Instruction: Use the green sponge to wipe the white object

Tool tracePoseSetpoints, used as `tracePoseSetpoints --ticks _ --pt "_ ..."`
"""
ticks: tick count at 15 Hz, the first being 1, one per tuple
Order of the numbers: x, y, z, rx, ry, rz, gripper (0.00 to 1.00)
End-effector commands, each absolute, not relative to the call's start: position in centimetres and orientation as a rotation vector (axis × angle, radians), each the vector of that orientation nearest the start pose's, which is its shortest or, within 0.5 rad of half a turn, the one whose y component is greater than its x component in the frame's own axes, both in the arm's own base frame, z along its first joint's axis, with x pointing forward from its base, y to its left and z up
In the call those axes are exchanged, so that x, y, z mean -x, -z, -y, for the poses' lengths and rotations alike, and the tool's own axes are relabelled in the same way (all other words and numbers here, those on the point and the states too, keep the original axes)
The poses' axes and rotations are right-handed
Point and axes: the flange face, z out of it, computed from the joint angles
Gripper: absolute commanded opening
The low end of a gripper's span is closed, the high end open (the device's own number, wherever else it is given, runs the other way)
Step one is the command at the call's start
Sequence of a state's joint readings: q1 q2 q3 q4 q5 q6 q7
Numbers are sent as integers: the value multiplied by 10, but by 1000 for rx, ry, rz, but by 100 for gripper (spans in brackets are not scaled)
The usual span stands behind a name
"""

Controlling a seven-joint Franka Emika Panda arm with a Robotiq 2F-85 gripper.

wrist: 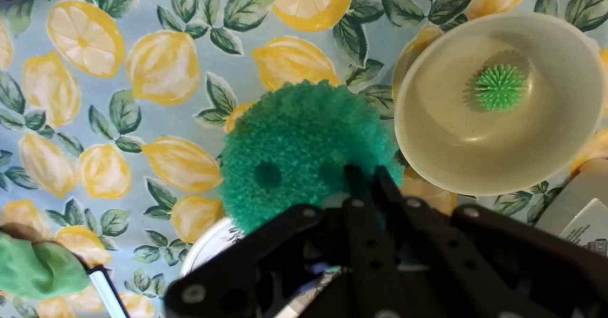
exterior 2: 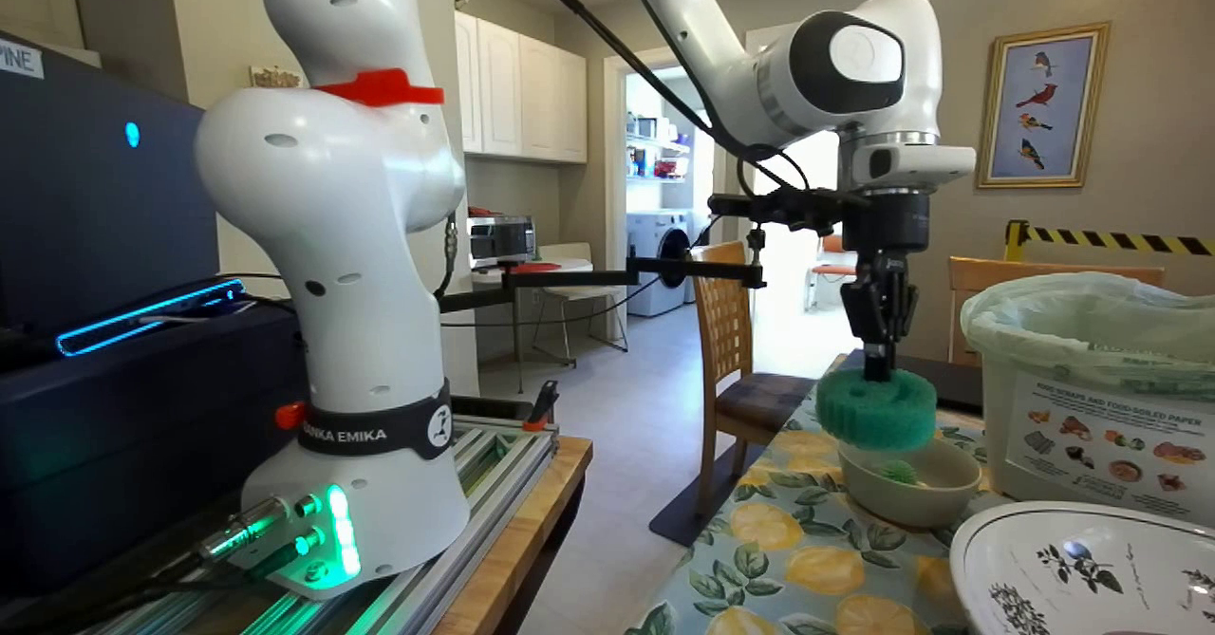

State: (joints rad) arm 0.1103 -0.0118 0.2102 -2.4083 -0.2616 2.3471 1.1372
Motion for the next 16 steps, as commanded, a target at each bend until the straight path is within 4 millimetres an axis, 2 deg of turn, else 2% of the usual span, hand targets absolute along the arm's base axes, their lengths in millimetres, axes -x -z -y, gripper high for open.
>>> tracePoseSetpoints --ticks 1,2,10,16 --pt "-459 -313 -148 3147 141 -1022 8" --pt "-459 -313 -148 3148 140 -1022 2" --pt "-469 -304 -199 3190 140 -864 2" --pt "-491 -294 -211 3162 147 -828 2"
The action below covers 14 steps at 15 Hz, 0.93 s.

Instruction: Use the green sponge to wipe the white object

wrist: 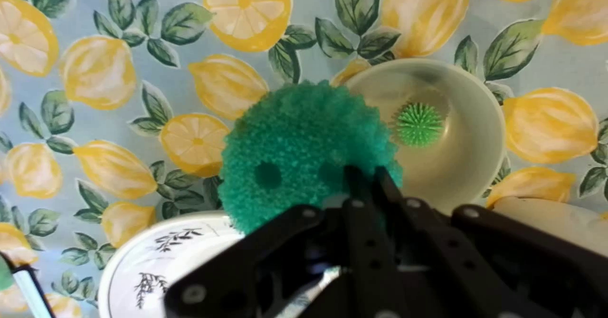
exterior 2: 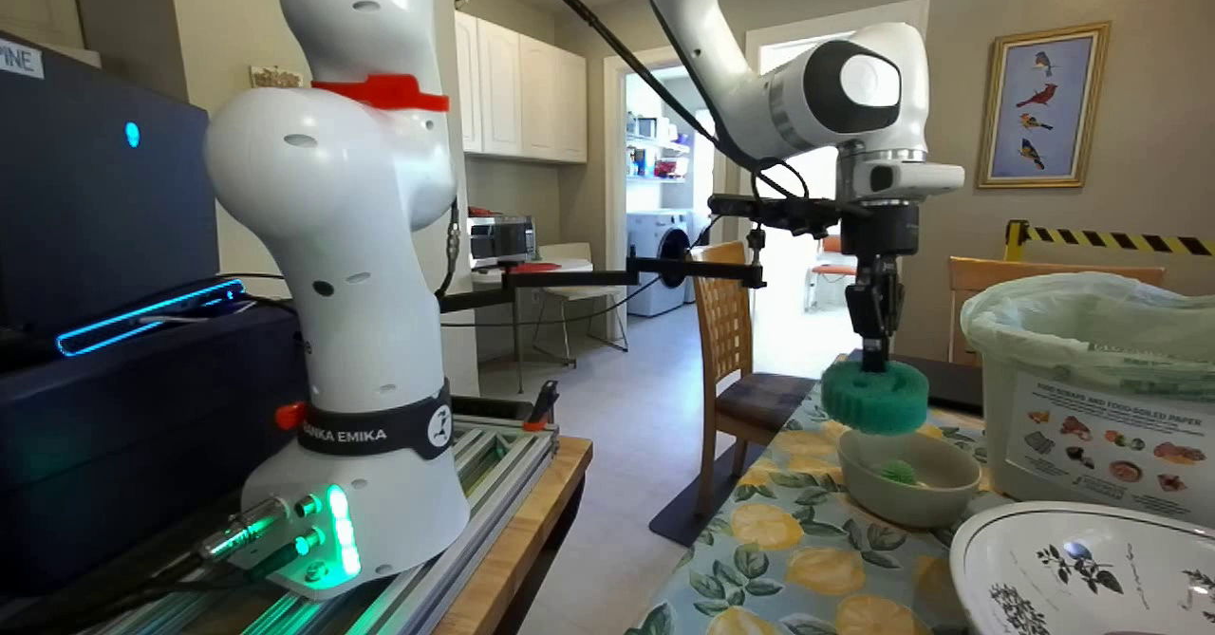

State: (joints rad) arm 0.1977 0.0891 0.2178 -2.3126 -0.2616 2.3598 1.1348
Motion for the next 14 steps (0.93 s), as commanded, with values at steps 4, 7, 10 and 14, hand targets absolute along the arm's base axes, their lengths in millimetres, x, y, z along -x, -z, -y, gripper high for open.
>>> tracePoseSetpoints --ticks 4,7,10,14 --pt "-509 -281 -211 3148 140 -823 2" --pt "-517 -269 -213 3151 112 -816 2" --pt "-522 -257 -216 3153 92 -818 2" --pt "-525 -241 -226 3170 74 -794 2"
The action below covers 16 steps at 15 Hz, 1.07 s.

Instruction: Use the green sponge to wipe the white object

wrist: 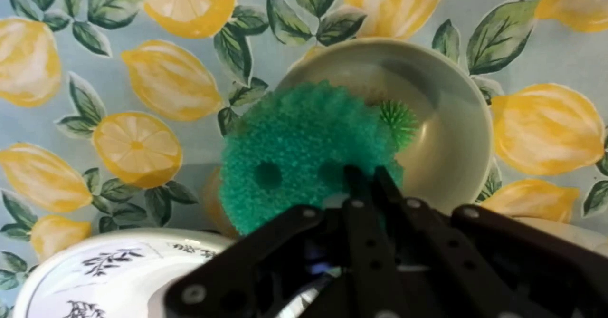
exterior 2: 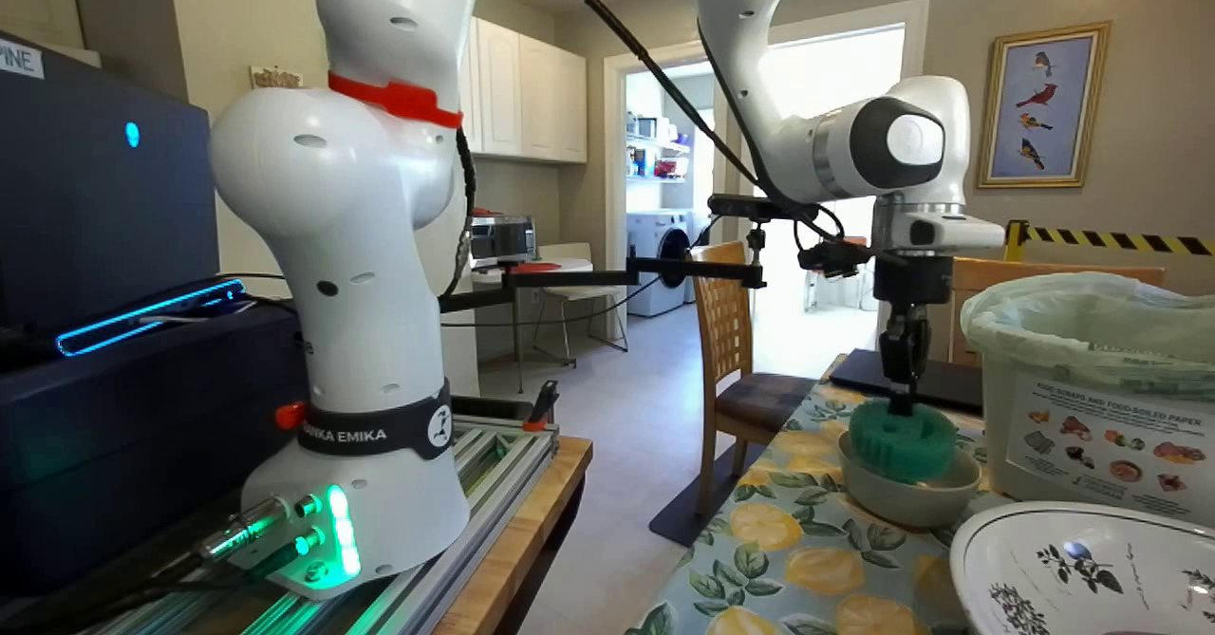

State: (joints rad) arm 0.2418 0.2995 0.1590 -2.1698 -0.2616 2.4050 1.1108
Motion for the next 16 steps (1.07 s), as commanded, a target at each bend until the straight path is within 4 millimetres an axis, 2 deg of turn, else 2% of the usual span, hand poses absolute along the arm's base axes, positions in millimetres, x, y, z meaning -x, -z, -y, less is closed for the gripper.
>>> tracePoseSetpoints --ticks 1,8,16 --pt "-526 -238 -229 3172 74 -789 2" --pt "-534 -227 -243 3168 78 -755 2" --pt "-543 -207 -232 3174 58 -773 2"
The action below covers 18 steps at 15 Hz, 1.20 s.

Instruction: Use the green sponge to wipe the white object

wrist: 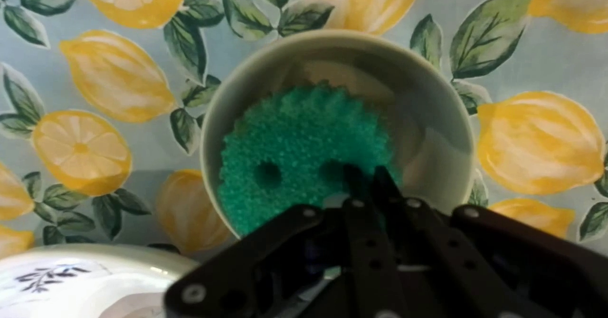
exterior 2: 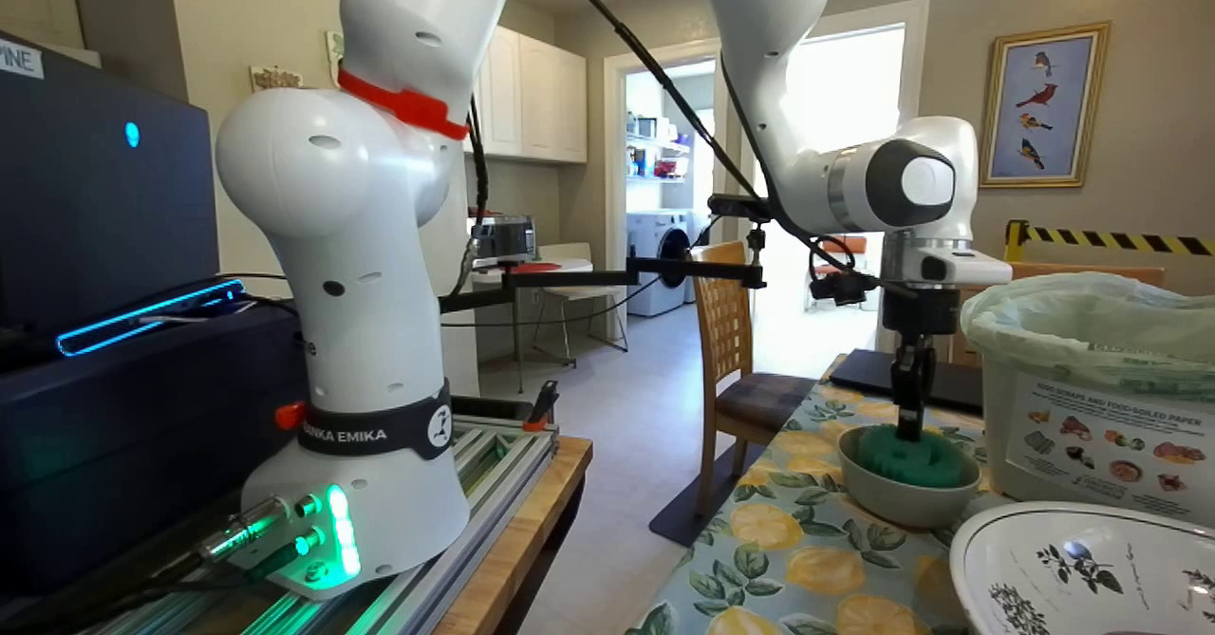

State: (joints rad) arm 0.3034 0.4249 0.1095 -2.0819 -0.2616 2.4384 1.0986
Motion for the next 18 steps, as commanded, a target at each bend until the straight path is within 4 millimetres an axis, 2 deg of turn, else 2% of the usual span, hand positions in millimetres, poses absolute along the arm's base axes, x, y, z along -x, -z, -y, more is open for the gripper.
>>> tracePoseSetpoints --ticks 1,4,12,15,18 --pt "-545 -204 -230 3175 54 -777 2" --pt "-547 -198 -235 3173 50 -762 2" --pt "-547 -193 -267 3200 60 -657 2" --pt "-539 -190 -267 3234 52 -650 2" --pt "-541 -194 -262 3233 60 -654 2"
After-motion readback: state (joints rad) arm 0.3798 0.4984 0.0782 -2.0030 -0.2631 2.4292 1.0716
